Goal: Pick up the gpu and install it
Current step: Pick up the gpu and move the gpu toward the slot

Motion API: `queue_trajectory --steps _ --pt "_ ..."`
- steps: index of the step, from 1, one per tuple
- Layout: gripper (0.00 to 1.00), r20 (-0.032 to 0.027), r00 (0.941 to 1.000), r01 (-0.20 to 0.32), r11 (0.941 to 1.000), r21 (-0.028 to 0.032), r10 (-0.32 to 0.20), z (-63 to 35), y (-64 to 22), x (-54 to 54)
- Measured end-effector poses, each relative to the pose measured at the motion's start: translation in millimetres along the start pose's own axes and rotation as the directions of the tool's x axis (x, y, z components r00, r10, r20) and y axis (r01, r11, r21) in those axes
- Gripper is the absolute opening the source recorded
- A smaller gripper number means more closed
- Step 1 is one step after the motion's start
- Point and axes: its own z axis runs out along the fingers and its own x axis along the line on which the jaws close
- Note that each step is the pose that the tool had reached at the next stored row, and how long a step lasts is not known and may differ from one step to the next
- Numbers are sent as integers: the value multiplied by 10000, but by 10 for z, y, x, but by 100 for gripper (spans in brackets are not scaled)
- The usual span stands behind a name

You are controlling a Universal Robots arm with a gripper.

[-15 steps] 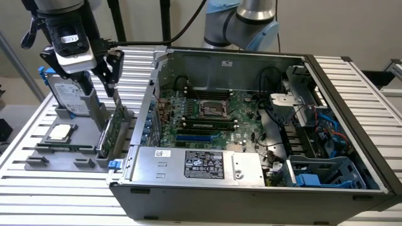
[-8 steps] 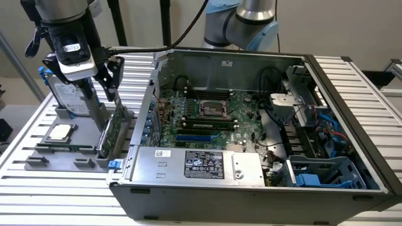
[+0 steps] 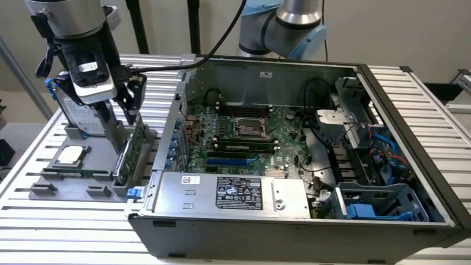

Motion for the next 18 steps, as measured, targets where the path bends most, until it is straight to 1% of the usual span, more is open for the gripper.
queue_trajectory --steps 5,15,18 --pt "100 -3 10000 58 10000 -1 -58 89 -10 23" --pt "100 -3 10000 78 10000 -1 -78 270 -30 119" --pt "100 -4 10000 82 10000 -1 -82 324 -35 125"
